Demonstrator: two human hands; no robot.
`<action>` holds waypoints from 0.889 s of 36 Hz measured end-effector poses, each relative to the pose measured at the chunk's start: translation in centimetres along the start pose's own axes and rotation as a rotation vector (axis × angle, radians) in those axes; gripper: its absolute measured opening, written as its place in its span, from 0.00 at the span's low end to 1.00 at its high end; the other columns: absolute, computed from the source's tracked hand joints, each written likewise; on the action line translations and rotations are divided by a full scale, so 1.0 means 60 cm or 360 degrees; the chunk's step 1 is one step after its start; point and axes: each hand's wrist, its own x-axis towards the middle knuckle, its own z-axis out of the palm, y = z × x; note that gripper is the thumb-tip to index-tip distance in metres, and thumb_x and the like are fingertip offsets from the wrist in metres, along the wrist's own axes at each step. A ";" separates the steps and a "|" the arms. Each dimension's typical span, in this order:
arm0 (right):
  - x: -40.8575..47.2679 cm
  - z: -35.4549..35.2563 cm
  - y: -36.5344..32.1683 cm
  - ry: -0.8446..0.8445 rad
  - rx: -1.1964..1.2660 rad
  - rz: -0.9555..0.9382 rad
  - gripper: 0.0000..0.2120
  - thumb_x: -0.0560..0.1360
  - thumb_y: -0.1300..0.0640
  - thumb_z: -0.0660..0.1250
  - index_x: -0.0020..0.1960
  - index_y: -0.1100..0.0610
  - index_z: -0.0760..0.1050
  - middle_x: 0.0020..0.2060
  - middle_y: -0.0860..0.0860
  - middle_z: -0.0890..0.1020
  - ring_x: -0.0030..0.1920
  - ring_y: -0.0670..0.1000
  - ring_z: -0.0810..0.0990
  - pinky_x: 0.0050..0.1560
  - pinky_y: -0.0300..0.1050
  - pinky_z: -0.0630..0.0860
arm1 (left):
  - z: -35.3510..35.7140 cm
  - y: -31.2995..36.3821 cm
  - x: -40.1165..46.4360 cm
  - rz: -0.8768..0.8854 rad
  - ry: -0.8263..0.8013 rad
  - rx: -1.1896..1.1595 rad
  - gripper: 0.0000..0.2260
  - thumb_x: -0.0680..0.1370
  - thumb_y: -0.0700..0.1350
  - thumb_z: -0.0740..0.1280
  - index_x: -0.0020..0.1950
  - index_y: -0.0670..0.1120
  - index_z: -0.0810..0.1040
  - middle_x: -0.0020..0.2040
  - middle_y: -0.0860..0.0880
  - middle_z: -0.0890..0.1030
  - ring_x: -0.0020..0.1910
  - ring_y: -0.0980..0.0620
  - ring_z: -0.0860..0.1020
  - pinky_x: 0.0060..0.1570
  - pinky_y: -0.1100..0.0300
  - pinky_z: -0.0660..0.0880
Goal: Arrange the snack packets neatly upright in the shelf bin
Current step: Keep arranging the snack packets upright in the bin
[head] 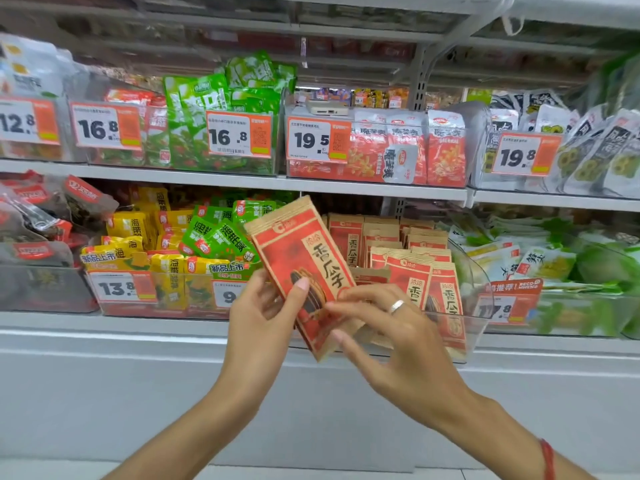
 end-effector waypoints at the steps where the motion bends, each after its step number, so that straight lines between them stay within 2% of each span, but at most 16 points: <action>1: 0.003 -0.004 0.003 0.0082 -0.0001 0.0016 0.16 0.75 0.49 0.65 0.61 0.51 0.79 0.55 0.44 0.78 0.58 0.43 0.74 0.55 0.40 0.74 | -0.005 -0.001 0.005 0.0039 0.0000 0.0052 0.09 0.76 0.45 0.68 0.56 0.51 0.76 0.48 0.56 0.85 0.49 0.58 0.83 0.46 0.65 0.80; 5: 0.020 -0.027 0.008 0.0373 -0.0054 0.0142 0.25 0.73 0.54 0.68 0.69 0.53 0.69 0.62 0.46 0.72 0.66 0.44 0.69 0.67 0.35 0.64 | -0.023 -0.010 0.016 0.0238 -0.0283 0.0523 0.14 0.77 0.58 0.65 0.61 0.58 0.73 0.52 0.61 0.83 0.51 0.60 0.82 0.49 0.53 0.81; 8: 0.025 -0.036 0.011 0.0247 -0.0097 0.0152 0.29 0.73 0.52 0.69 0.71 0.52 0.65 0.65 0.44 0.70 0.68 0.43 0.66 0.69 0.36 0.61 | -0.034 -0.018 0.012 0.0573 -0.0456 0.1184 0.18 0.75 0.66 0.56 0.65 0.70 0.62 0.51 0.65 0.80 0.48 0.61 0.80 0.46 0.54 0.78; 9: 0.025 -0.037 0.013 0.0164 -0.0054 0.0156 0.26 0.73 0.50 0.68 0.69 0.49 0.66 0.63 0.42 0.72 0.66 0.42 0.68 0.67 0.35 0.64 | -0.034 -0.020 0.009 0.0700 -0.0481 0.1335 0.18 0.75 0.65 0.53 0.65 0.72 0.59 0.52 0.66 0.78 0.48 0.61 0.78 0.44 0.56 0.77; 11: 0.024 -0.039 0.019 0.0050 0.0106 0.0181 0.18 0.74 0.50 0.69 0.63 0.44 0.70 0.54 0.37 0.76 0.57 0.41 0.75 0.56 0.36 0.72 | -0.031 -0.020 0.006 0.0824 -0.0528 0.1405 0.18 0.76 0.65 0.52 0.66 0.72 0.56 0.63 0.68 0.68 0.52 0.62 0.75 0.43 0.61 0.76; 13: 0.024 -0.045 0.021 0.0025 0.0316 0.0238 0.11 0.73 0.54 0.71 0.55 0.46 0.75 0.46 0.39 0.80 0.50 0.44 0.79 0.46 0.41 0.78 | -0.030 -0.024 0.007 0.0845 -0.0560 0.1376 0.18 0.77 0.65 0.52 0.67 0.71 0.56 0.66 0.70 0.62 0.55 0.64 0.74 0.44 0.66 0.74; 15: 0.026 -0.050 0.021 0.0037 0.0473 0.0241 0.09 0.71 0.55 0.71 0.50 0.46 0.77 0.44 0.41 0.81 0.47 0.45 0.80 0.41 0.41 0.80 | -0.032 -0.027 0.012 0.0866 -0.0532 0.1343 0.18 0.77 0.65 0.54 0.67 0.69 0.59 0.63 0.72 0.68 0.52 0.69 0.75 0.43 0.69 0.73; 17: 0.035 -0.055 0.020 0.0107 0.0411 0.0155 0.08 0.72 0.52 0.73 0.49 0.44 0.77 0.44 0.40 0.81 0.46 0.44 0.80 0.40 0.37 0.79 | -0.035 -0.028 0.020 0.0917 -0.0448 0.1316 0.17 0.77 0.65 0.56 0.65 0.65 0.66 0.54 0.74 0.75 0.49 0.75 0.74 0.42 0.70 0.74; 20: 0.055 -0.072 0.025 0.0316 0.0237 0.0033 0.09 0.71 0.47 0.69 0.51 0.43 0.77 0.45 0.39 0.81 0.47 0.42 0.80 0.46 0.33 0.75 | -0.049 -0.027 0.044 0.1046 -0.0230 0.1247 0.17 0.80 0.64 0.54 0.57 0.59 0.77 0.51 0.68 0.80 0.47 0.72 0.77 0.39 0.68 0.76; 22: 0.070 -0.090 0.031 0.0454 0.0265 0.0031 0.09 0.71 0.48 0.69 0.51 0.44 0.77 0.43 0.39 0.81 0.46 0.42 0.80 0.48 0.31 0.74 | -0.069 -0.034 0.068 0.1033 -0.0049 0.1211 0.17 0.80 0.63 0.53 0.53 0.59 0.78 0.47 0.66 0.81 0.44 0.68 0.78 0.35 0.66 0.76; 24: 0.086 -0.103 0.039 0.0613 0.0060 -0.0085 0.09 0.72 0.50 0.68 0.52 0.47 0.76 0.42 0.39 0.80 0.45 0.39 0.79 0.49 0.28 0.72 | -0.093 -0.052 0.094 0.1057 0.0148 0.1349 0.11 0.80 0.59 0.55 0.51 0.59 0.76 0.43 0.65 0.81 0.39 0.66 0.78 0.32 0.65 0.76; 26: 0.107 -0.107 0.050 0.0736 -0.0176 -0.0249 0.09 0.73 0.53 0.66 0.52 0.51 0.76 0.45 0.40 0.78 0.44 0.40 0.76 0.50 0.29 0.72 | -0.109 -0.078 0.122 0.1074 0.0253 0.1503 0.07 0.78 0.55 0.56 0.50 0.60 0.74 0.43 0.65 0.80 0.38 0.67 0.77 0.30 0.68 0.75; 28: 0.127 -0.101 0.068 0.0731 -0.0342 -0.0354 0.08 0.73 0.54 0.66 0.51 0.55 0.78 0.44 0.41 0.78 0.43 0.42 0.75 0.49 0.32 0.72 | -0.117 -0.109 0.150 0.1108 0.0247 0.1618 0.09 0.80 0.56 0.54 0.52 0.60 0.73 0.45 0.62 0.80 0.44 0.65 0.75 0.34 0.69 0.73; 30: 0.148 -0.088 0.091 0.0605 -0.0473 -0.0364 0.09 0.73 0.55 0.66 0.50 0.57 0.80 0.42 0.43 0.79 0.43 0.43 0.75 0.47 0.35 0.73 | -0.122 -0.142 0.175 0.1169 0.0213 0.1776 0.15 0.82 0.56 0.49 0.56 0.55 0.74 0.49 0.57 0.81 0.50 0.61 0.73 0.48 0.66 0.70; 32: 0.169 -0.069 0.116 0.0482 -0.0569 -0.0370 0.06 0.74 0.57 0.71 0.50 0.57 0.80 0.42 0.44 0.79 0.43 0.43 0.76 0.44 0.37 0.74 | -0.128 -0.173 0.198 0.1212 0.0177 0.1927 0.18 0.83 0.54 0.49 0.57 0.51 0.76 0.51 0.55 0.81 0.52 0.58 0.73 0.55 0.62 0.68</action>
